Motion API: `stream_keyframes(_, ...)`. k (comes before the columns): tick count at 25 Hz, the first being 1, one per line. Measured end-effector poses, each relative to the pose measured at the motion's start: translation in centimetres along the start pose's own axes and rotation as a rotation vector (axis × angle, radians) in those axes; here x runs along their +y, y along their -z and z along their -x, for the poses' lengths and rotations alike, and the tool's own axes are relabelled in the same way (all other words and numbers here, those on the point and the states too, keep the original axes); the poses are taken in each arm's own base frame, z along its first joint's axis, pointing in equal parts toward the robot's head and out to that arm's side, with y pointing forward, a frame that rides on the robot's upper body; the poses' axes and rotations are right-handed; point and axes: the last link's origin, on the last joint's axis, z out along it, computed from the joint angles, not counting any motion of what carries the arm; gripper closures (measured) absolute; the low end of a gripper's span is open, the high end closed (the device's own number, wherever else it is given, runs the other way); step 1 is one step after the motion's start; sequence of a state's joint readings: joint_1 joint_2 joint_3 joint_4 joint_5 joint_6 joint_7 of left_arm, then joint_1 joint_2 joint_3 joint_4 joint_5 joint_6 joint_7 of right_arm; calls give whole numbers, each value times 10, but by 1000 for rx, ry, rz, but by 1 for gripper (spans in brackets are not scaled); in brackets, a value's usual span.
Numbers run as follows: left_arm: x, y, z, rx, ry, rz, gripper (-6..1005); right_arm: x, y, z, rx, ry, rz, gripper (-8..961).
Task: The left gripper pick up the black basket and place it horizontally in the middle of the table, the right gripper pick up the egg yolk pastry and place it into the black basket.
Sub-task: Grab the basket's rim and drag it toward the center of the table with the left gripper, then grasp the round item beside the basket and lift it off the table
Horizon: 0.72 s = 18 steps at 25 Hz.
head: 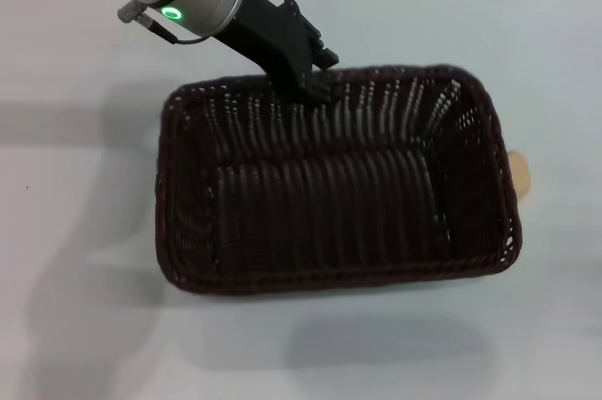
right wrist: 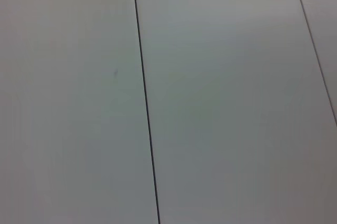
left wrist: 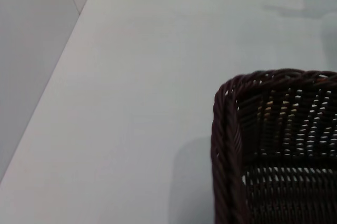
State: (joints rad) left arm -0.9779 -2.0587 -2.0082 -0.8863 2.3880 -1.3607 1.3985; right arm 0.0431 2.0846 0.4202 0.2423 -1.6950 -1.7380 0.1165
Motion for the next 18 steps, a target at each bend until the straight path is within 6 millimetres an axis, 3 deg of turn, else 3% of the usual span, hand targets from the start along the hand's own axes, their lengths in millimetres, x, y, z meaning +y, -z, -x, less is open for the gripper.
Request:
stream_keyframes(4,0,-1,-1,-1,-17,-9,660,0,0,0,0,0,0,197)
stream_keyframes(5,-3,0,-2,6,-21,-29,415,0,0,0,0,0,0,197)
stream_keyframes(8,-4,1,-2,12,-21,-44,360,0,0,0,0,0,0,196)
stream_keyframes(9,-18,9,-5,69,-16,-177,342,0,0,0,0,0,0,196)
stream_keyframes(10,-18,9,-5,69,-16,-177,323,0,0,0,0,0,0,196)
stream_keyframes(13,-39,34,-1,233,24,-509,268,0,0,0,1,0,-1,196)
stream_keyframes(18,-44,72,9,402,77,-871,196,-1,1,0,2,-2,-2,196)
